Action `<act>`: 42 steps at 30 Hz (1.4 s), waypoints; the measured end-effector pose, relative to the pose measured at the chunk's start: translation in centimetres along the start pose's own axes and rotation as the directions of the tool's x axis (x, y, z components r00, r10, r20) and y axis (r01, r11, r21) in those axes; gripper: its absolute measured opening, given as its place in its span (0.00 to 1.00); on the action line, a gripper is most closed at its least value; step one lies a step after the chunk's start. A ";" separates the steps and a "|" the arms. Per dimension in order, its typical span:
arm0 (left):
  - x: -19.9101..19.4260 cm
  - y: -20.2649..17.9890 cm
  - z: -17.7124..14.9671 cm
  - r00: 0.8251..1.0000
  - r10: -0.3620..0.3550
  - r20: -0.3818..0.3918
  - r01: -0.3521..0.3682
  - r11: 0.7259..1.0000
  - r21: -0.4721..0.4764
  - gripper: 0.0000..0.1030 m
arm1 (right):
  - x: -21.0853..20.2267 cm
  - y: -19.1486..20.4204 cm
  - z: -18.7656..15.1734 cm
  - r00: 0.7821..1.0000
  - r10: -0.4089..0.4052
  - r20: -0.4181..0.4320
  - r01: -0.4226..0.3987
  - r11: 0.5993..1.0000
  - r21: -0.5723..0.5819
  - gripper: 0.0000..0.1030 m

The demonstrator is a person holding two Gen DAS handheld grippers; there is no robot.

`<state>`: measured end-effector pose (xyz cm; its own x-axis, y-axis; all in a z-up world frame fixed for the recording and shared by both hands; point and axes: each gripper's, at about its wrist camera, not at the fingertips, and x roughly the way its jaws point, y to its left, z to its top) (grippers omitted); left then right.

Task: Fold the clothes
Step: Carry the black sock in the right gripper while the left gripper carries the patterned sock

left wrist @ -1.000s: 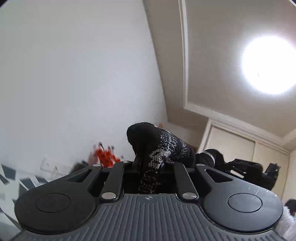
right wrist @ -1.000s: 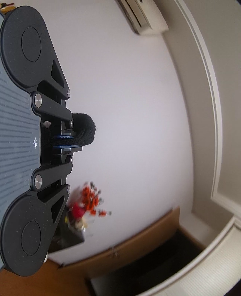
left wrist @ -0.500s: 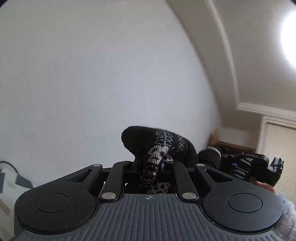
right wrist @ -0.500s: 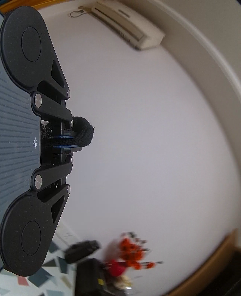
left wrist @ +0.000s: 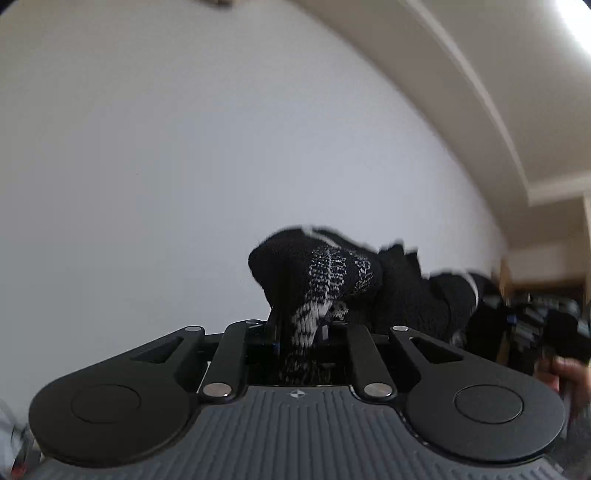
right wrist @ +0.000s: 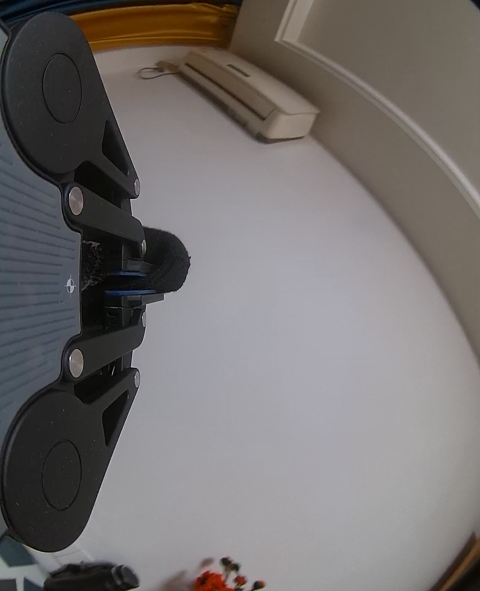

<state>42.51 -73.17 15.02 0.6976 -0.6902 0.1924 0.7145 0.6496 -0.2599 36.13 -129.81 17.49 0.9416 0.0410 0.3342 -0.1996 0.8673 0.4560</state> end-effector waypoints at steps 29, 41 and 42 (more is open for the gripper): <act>-5.0 -5.3 -8.4 0.910 0.110 -0.400 -0.151 0.986 -0.072 0.13 | -9.4 -10.6 -4.8 0.919 -0.022 -0.395 0.053 0.996 0.068 0.06; -5.0 -4.2 -8.9 0.874 0.051 -0.483 -0.149 0.975 -0.167 0.13 | -12.2 -9.5 -4.6 0.905 -0.105 -0.413 0.166 0.980 0.114 0.06; -4.8 -3.6 -9.5 0.863 0.067 -0.501 -0.175 0.970 -0.172 0.13 | -11.5 -9.9 -5.6 0.887 -0.135 -0.441 0.209 0.970 0.122 0.06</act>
<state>36.08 -75.25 6.04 0.6221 -0.7120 -0.3257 0.5615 0.6956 -0.4482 28.83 -136.12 4.55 0.9820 0.1380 -0.1293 -0.0303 0.7897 0.6127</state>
